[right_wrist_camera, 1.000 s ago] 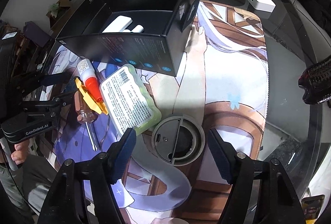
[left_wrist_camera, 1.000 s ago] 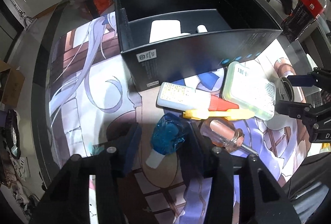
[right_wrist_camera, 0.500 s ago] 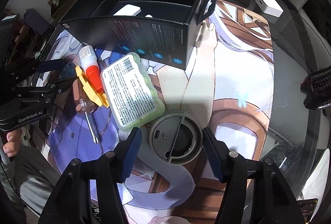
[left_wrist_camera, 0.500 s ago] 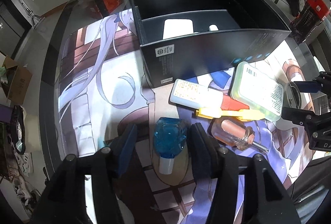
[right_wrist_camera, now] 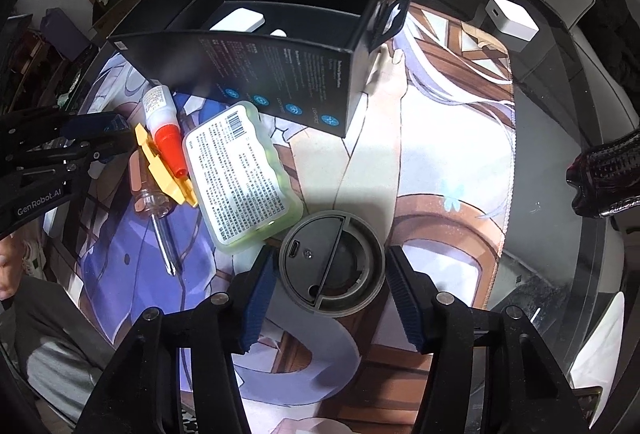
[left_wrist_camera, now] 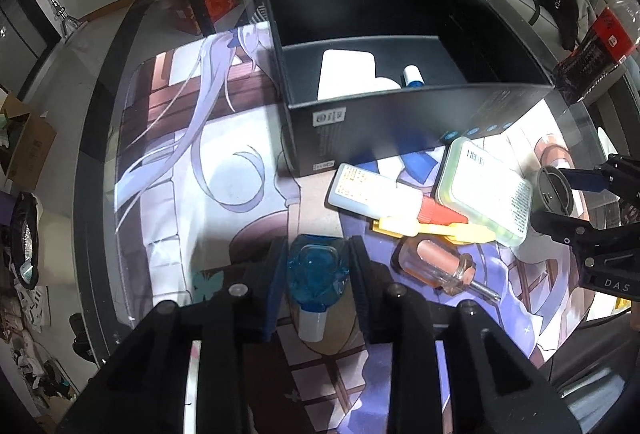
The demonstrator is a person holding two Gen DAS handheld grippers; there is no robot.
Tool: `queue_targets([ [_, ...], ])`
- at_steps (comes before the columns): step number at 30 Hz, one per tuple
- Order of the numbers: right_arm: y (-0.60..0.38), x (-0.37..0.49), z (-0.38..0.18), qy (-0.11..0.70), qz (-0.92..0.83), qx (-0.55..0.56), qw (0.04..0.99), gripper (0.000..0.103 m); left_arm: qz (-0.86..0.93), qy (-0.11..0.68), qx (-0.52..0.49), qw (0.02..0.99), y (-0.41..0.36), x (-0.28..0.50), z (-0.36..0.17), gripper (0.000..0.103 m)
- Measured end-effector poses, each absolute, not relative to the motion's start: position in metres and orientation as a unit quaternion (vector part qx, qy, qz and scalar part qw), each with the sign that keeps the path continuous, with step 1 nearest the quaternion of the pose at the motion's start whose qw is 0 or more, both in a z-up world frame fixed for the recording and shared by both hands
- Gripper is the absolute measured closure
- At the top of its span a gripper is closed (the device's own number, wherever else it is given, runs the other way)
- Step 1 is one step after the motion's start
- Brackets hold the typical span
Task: Organize rigid objects
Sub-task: 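Grasp the blue-capped bottle with the left tool while the right tool grasps the grey round lid, then lift the blue bottle with the left tool while the right tool lifts the grey lid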
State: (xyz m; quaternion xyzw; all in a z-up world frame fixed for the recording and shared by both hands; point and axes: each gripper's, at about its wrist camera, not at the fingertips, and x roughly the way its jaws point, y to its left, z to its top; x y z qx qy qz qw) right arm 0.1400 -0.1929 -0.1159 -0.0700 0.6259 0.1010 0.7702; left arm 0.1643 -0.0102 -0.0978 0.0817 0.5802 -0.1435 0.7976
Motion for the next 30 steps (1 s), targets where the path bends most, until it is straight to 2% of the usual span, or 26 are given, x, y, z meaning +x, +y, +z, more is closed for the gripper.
queue_targets([
  [8, -0.199, 0.14, -0.087, 0.591, 0.096, -0.042, 0.8, 0.047, -0.147, 0.514, 0.063, 0.842, -0.003, 0.151, -0.055, 0.074],
  [13, -0.195, 0.133, -0.055, 0.538, 0.101, -0.025, 0.836, 0.047, -0.157, 0.466, 0.059, 0.869, -0.005, 0.14, -0.031, 0.074],
  [20, -0.196, 0.113, 0.004, 0.41, 0.116, 0.001, 0.905, 0.047, -0.176, 0.325, 0.069, 0.927, -0.015, 0.108, 0.019, 0.074],
  [26, -0.184, 0.06, 0.05, 0.238, 0.124, -0.011, 0.963, 0.047, -0.155, 0.216, 0.047, 0.963, -0.007, 0.076, 0.05, 0.074],
  [30, -0.175, 0.029, 0.069, 0.154, 0.126, -0.017, 0.98, 0.047, -0.149, 0.183, 0.029, 0.971, 0.002, 0.065, 0.062, 0.074],
])
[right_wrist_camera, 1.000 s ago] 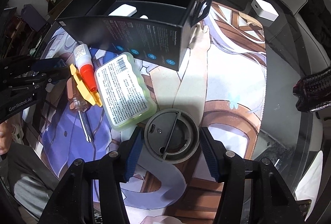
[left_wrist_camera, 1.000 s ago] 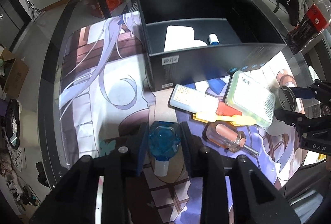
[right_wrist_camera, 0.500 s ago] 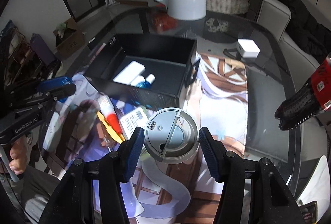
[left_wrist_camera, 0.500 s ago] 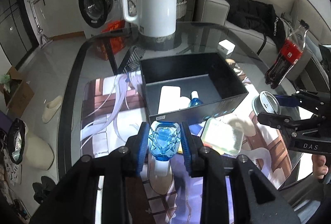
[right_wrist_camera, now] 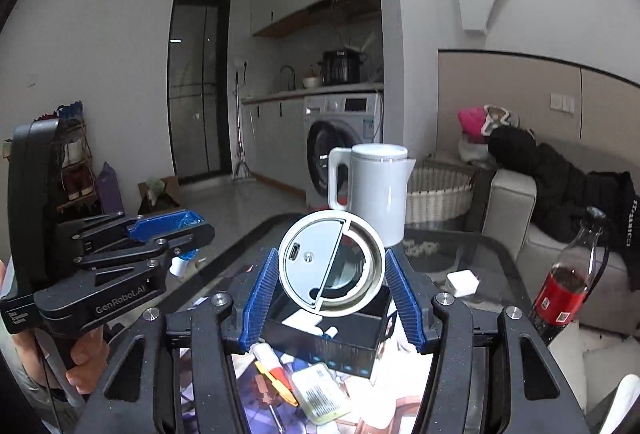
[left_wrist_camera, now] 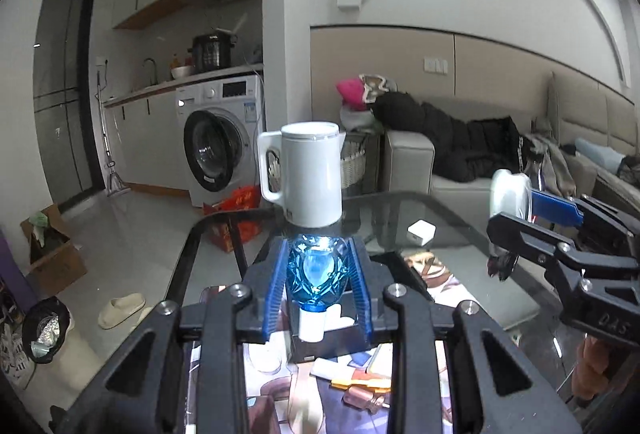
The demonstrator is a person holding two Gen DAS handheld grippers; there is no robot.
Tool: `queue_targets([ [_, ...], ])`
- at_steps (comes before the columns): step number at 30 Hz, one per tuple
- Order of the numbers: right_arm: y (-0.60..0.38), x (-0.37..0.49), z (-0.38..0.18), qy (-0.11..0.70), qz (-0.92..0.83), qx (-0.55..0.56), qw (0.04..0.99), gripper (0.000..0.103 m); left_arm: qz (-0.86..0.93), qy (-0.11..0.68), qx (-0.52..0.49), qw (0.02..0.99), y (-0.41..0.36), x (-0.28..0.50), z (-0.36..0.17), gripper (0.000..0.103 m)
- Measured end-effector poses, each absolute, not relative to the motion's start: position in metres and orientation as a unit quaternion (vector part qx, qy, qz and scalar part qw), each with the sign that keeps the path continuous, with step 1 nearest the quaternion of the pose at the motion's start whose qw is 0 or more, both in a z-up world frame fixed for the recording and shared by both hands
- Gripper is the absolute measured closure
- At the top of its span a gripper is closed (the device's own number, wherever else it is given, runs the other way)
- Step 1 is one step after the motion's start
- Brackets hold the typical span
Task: Organize rigid objects
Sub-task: 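Lift the blue bottle with the left tool while the right tool lifts the grey lid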
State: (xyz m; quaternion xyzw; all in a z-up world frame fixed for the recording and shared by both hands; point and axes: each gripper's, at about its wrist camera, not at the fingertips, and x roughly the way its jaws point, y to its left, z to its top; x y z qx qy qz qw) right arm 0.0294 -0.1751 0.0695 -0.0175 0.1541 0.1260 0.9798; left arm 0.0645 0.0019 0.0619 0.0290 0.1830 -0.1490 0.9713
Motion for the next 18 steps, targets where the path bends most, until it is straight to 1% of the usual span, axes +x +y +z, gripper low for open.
queue_targets([
  [2, -0.172, 0.024, 0.073, 0.146, 0.134, -0.016, 0.98, 0.053, -0.15, 0.18, 0.026, 0.972, 0.004, 0.065, 0.063, 0.074],
  [10, -0.169, 0.04, 0.058, 0.192, 0.139, 0.001, 0.972, 0.053, -0.153, 0.201, 0.027, 0.967, 0.003, 0.07, 0.06, 0.074],
  [18, -0.166, 0.04, 0.054, 0.183, 0.145, -0.004, 0.972, 0.053, -0.154, 0.191, 0.022, 0.969, 0.0, 0.073, 0.06, 0.074],
])
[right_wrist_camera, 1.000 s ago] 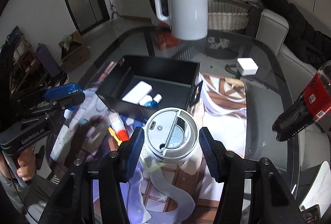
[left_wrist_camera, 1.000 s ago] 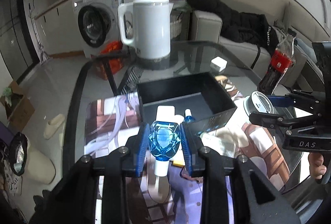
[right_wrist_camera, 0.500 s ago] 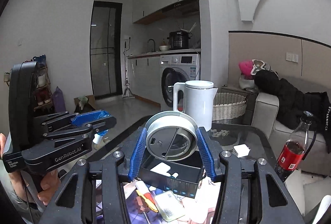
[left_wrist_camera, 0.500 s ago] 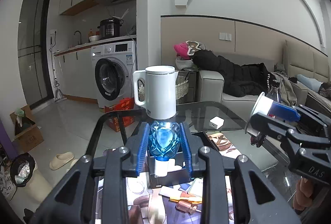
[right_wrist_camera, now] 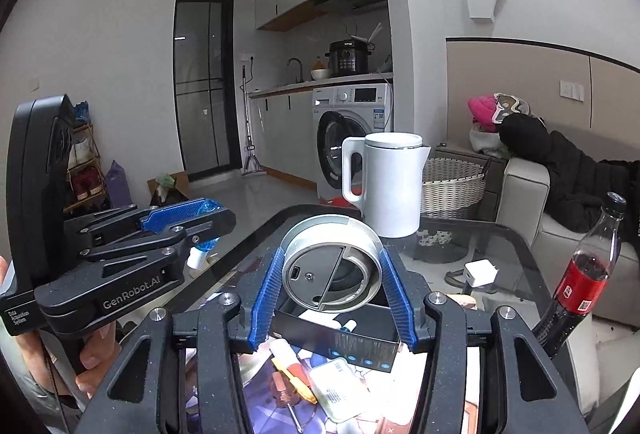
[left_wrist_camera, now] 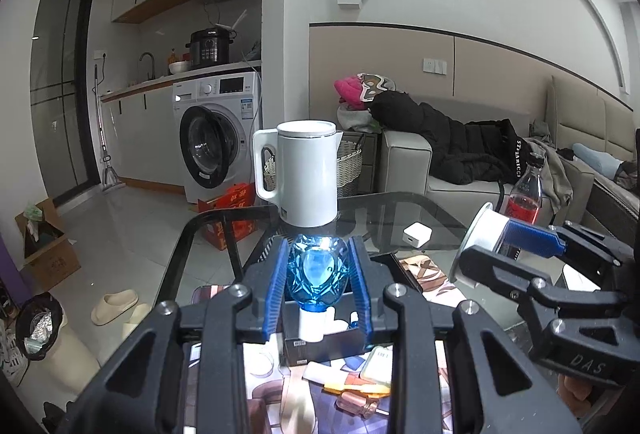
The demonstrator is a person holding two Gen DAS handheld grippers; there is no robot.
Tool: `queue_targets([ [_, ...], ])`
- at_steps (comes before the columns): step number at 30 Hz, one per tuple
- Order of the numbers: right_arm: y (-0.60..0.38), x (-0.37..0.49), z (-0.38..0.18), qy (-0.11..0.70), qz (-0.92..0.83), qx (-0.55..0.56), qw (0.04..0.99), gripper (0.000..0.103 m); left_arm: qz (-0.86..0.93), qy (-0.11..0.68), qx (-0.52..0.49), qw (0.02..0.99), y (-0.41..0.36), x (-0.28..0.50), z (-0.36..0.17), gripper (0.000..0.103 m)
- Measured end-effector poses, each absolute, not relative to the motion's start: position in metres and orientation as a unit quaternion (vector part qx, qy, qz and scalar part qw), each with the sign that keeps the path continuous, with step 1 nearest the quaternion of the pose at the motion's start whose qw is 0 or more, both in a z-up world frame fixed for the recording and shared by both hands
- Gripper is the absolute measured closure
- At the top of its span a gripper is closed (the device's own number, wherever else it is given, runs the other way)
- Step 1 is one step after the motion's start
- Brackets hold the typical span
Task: Organize rigid objects
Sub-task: 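Lift the blue bottle with the left tool while the right tool lifts the grey lid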
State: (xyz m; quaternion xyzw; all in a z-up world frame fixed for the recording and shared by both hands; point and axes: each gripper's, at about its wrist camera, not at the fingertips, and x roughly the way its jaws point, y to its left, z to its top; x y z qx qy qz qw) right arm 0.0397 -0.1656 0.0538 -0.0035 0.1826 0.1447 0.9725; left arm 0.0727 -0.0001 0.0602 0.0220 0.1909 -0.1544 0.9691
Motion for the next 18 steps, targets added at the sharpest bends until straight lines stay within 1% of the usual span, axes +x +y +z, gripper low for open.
queue_targets([
  [10, -0.173, 0.087, 0.048, 0.191, 0.116, 0.013, 0.975, 0.053, -0.145, 0.211, -0.007, 0.967, -0.01, 0.13, 0.049, 0.074],
  [18, -0.179, 0.153, 0.023, 0.248, 0.104, 0.043, 0.962, 0.053, -0.131, 0.255, -0.035, 0.957, -0.014, 0.189, 0.019, 0.074],
])
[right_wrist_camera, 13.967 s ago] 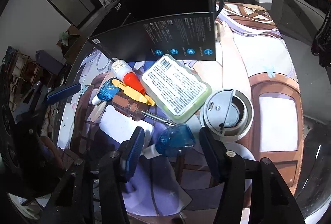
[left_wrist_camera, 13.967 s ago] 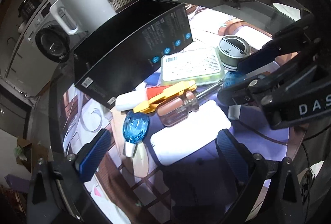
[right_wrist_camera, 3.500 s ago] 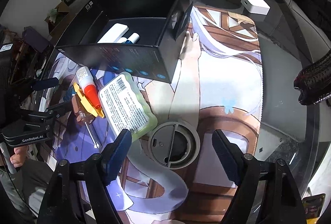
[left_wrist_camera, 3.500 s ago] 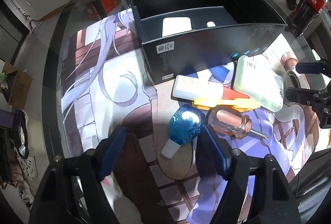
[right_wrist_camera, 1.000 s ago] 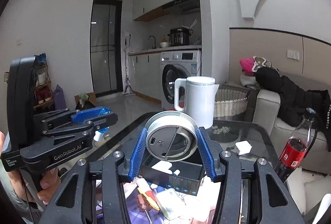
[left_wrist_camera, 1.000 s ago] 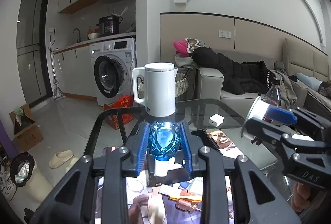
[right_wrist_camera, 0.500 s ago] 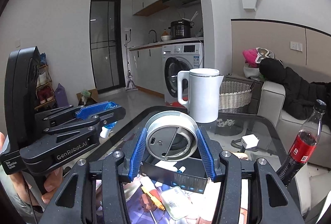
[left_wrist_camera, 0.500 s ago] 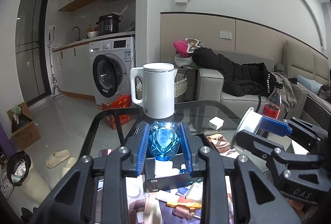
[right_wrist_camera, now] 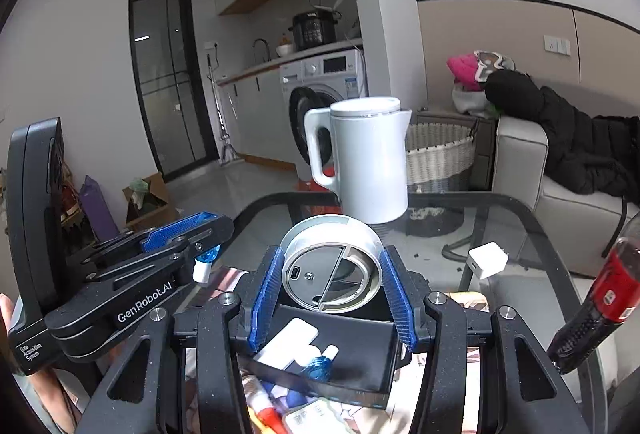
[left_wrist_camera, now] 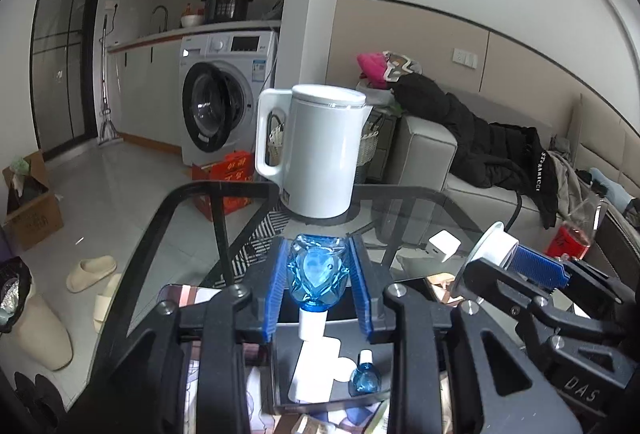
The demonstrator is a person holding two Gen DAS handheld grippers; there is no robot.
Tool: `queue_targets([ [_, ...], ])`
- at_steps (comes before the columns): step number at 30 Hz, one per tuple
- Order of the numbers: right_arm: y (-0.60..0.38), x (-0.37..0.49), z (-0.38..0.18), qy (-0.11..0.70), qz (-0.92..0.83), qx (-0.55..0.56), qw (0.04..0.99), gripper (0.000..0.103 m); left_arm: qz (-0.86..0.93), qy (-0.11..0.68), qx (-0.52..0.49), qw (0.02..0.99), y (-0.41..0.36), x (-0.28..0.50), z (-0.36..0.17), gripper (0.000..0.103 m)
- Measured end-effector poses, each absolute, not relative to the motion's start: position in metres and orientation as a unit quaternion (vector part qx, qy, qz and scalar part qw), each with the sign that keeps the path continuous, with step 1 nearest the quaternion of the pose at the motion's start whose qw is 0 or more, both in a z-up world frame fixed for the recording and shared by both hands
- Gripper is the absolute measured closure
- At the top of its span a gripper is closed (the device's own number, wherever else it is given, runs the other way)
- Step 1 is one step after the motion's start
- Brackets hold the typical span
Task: Organize rigid objects
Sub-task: 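Lift the blue bottle with the left tool while the right tool lifts the grey lid, then release the blue bottle into the black box while the right tool releases the lid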
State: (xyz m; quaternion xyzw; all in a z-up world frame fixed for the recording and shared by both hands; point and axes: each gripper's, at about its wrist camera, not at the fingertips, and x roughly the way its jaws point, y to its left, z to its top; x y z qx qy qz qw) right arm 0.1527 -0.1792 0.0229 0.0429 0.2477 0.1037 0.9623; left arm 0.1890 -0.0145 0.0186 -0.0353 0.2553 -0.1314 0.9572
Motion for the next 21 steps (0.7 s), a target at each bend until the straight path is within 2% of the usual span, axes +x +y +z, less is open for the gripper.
queue_targets([
  [9, -0.185, 0.196, -0.014, 0.315, 0.092, 0.056, 0.943, 0.053, -0.119, 0.325, -0.028, 0.938, -0.024, 0.223, -0.016, 0.074],
  [17, -0.173, 0.223, -0.062, 0.442, 0.1, 0.036, 0.891, 0.053, -0.119, 0.425, 0.014, 0.897, -0.042, 0.239, -0.049, 0.074],
  [21, -0.171, 0.22, -0.066, 0.468, 0.1, 0.021, 0.878, 0.053, -0.124, 0.454, 0.04, 0.882, -0.047, 0.238, -0.057, 0.074],
])
